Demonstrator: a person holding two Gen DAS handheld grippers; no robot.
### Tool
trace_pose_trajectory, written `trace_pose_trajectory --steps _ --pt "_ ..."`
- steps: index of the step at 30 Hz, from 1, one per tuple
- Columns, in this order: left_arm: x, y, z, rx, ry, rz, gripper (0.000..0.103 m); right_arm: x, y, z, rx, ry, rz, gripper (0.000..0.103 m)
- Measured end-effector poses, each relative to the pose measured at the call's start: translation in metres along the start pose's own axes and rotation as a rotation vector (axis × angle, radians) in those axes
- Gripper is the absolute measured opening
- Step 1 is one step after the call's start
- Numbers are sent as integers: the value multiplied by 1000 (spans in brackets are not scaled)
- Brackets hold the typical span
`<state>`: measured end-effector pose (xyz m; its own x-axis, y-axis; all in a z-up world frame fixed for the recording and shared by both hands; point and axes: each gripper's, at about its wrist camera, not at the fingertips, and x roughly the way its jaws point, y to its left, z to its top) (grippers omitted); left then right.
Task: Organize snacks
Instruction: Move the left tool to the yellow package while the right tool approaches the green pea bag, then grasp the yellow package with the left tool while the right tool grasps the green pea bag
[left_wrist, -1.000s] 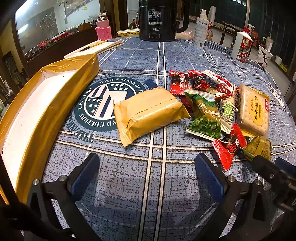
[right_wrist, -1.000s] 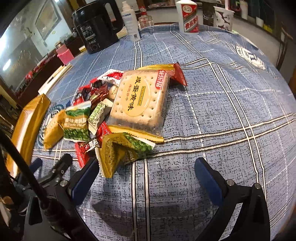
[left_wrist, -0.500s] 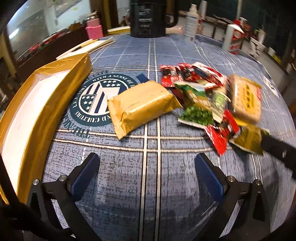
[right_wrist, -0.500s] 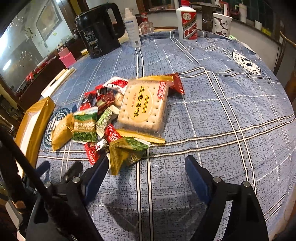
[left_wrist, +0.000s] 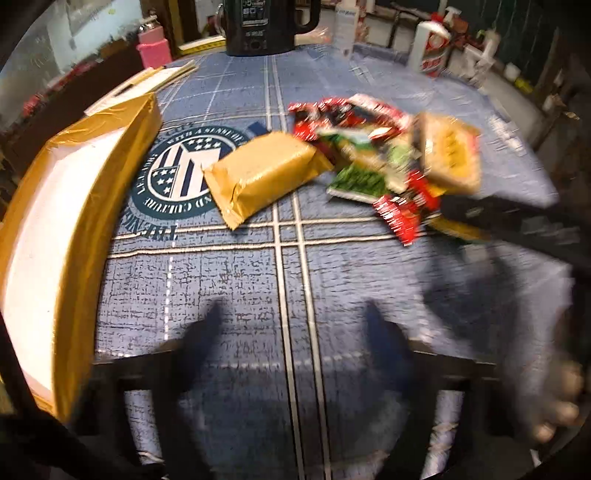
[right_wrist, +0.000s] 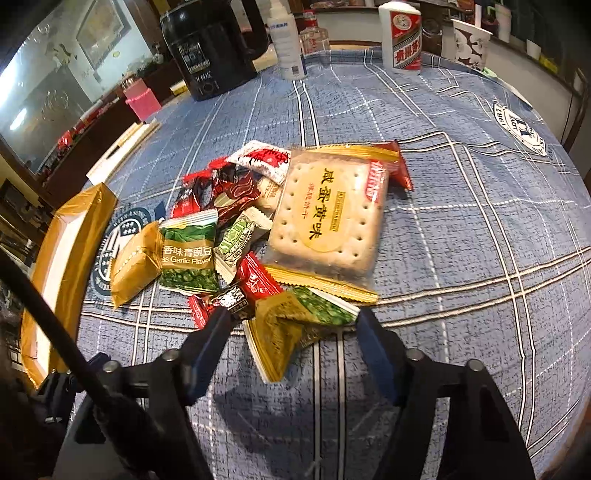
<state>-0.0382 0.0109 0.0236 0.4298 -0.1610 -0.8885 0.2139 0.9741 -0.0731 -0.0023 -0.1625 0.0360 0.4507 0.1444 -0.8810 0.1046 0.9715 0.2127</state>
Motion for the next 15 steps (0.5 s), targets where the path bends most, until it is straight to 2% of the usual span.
trace_pose_trajectory --steps 1,3,4,5,6,8,10,12,15 --pt "-9 4 4 -2 -15 -18 59 1 0 0 5 5 0 62" --pt "-25 14 14 8 -62 -44 63 5 -1 1 16 23 5 45" --pt "-29 18 20 10 -78 -57 66 6 -2 1 25 33 13 45" --pt "-34 24 29 9 -94 -72 75 6 -4 1 33 34 20 44" --pt "-36 29 37 13 -108 -87 79 6 -5 1 39 36 27 42" --pt "-32 37 53 43 -106 -113 80 5 -7 1 48 42 41 41" --pt "-19 37 69 133 -79 -121 80 4 -9 -1 57 49 57 41" --pt "-6 36 74 211 -69 -92 80 1 -13 -2 73 53 70 41" --pt "18 28 82 340 -19 -90 80 -6 -16 -4 80 49 82 41"
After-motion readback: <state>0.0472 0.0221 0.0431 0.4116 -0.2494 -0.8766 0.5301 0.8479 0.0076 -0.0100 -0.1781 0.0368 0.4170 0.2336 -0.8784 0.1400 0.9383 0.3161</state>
